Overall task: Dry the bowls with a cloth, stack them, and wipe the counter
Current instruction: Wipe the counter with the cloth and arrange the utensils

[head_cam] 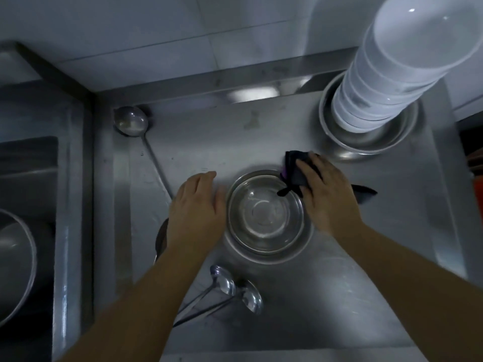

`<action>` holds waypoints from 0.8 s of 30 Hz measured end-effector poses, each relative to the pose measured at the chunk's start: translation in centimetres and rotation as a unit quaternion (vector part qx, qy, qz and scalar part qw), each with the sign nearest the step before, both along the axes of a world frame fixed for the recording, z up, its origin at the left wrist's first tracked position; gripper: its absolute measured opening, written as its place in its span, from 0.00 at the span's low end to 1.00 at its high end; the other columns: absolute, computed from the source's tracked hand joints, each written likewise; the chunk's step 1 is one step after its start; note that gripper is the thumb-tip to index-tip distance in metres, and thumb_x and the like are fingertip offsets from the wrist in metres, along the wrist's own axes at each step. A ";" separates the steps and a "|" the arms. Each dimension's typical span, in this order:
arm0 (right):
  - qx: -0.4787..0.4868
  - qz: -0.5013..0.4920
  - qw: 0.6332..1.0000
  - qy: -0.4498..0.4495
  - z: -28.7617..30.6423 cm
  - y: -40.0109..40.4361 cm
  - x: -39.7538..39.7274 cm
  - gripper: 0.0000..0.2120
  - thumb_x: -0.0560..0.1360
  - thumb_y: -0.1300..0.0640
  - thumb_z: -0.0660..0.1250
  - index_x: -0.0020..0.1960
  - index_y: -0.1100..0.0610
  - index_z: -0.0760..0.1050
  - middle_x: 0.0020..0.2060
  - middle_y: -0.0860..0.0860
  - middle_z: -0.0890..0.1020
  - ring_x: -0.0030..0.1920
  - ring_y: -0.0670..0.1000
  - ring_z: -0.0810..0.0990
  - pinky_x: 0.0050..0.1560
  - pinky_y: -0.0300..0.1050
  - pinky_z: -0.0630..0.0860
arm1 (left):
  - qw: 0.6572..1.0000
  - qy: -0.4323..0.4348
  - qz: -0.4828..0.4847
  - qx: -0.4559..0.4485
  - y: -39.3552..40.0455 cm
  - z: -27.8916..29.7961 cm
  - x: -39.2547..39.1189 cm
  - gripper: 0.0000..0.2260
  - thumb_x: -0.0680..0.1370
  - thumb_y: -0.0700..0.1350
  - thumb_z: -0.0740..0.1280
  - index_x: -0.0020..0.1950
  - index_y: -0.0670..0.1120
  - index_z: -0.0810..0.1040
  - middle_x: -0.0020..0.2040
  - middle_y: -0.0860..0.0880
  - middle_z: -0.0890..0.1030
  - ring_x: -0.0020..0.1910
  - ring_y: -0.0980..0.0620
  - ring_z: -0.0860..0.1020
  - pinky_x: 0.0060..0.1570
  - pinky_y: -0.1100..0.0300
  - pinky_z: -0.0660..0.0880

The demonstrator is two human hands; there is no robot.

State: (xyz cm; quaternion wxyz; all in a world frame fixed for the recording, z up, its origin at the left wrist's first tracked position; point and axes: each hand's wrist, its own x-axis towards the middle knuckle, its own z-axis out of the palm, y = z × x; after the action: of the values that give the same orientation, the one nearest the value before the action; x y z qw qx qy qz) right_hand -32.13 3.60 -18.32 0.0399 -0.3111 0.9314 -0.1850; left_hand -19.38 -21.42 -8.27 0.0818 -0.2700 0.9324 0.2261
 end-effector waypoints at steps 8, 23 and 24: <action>-0.007 0.010 1.000 -0.005 -0.3 -0.7 -1.3 0.26 0.82 0.54 0.63 0.79 0.56 0.68 0.79 0.60 0.69 0.77 0.63 0.69 0.77 0.60 0.64 | 0.999 -0.023 -0.035 -0.013 3.3 -0.3 0.3 0.19 0.86 0.51 0.59 0.74 0.45 0.73 0.70 0.43 0.78 0.69 0.43 0.75 0.71 0.44 0.72; 0.080 0.240 0.964 -0.081 0.1 22.2 12.4 0.32 0.79 0.48 0.65 0.81 0.41 0.62 0.84 0.46 0.59 0.83 0.52 0.59 0.81 0.53 0.56 | 0.985 -0.024 0.047 0.166 13.1 -1.9 -7.1 0.15 0.84 0.52 0.64 0.70 0.54 0.77 0.56 0.59 0.83 0.52 0.56 0.81 0.53 0.60 0.71; 0.065 0.163 0.981 -0.086 0.1 21.4 10.8 0.30 0.79 0.50 0.64 0.81 0.43 0.64 0.83 0.48 0.61 0.82 0.54 0.61 0.80 0.56 0.60 | 0.977 -0.023 0.071 0.198 13.7 -2.0 -8.3 0.15 0.83 0.54 0.64 0.70 0.57 0.76 0.52 0.62 0.83 0.47 0.58 0.82 0.48 0.61 0.73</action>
State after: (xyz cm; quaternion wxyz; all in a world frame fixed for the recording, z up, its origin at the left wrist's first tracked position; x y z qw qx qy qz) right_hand -21.35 25.02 -18.19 0.1698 -0.4385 0.8711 -0.1415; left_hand -27.63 -7.76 -10.25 0.1391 -0.3188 0.8456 0.4049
